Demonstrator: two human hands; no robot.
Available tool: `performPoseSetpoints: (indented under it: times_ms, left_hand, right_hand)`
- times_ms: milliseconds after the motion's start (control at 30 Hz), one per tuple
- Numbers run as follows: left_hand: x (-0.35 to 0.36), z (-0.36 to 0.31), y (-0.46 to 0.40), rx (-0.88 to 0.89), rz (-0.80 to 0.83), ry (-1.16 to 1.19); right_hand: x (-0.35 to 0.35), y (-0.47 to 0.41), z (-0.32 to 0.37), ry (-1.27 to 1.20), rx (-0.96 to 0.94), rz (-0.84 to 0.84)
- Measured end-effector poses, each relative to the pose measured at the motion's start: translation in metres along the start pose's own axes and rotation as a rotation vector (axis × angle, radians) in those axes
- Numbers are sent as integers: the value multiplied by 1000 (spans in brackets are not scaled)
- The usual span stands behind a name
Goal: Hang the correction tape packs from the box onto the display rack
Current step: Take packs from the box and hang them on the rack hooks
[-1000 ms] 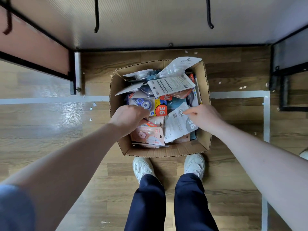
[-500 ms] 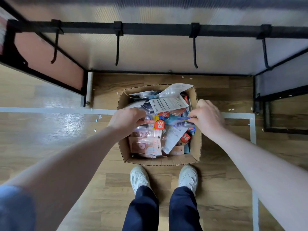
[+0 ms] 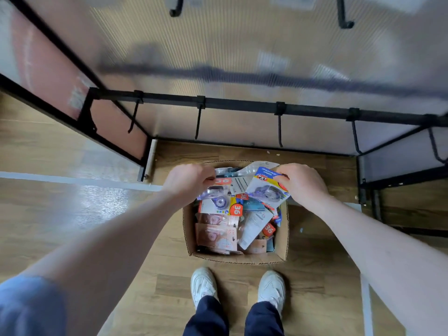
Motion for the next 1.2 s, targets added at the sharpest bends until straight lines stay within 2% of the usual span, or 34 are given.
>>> performPoseSetpoints:
  times_ms: [200, 467, 800, 1000, 1200]
  left_hand:
    - [-59, -20, 17, 38, -69, -22]
    - [-161, -43, 45, 31, -170, -82]
    - [-282, -77, 90, 60, -315, -148]
    - [-356, -83, 127, 18, -412, -180]
    - [-430, -81, 173, -45, -557, -174]
  right_hand:
    - [-64, 16, 22, 91, -80, -43]
    - [-160, 39, 49, 8, -169, -148]
    - [-270, 90, 91, 61, -275, -290]
    - [-338, 112, 120, 145, -310, -367]
    - [-403, 132, 160, 109, -398, -440]
Point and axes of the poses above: each hand's wrist, its own y-axis away from the middle knuckle, its own x-axis out of the palm, z = x × y, the point moved 10 cm from there along -y, towards the middle knuckle, and after that the axes turned 5 degrees about y, right-handed, at the moved point
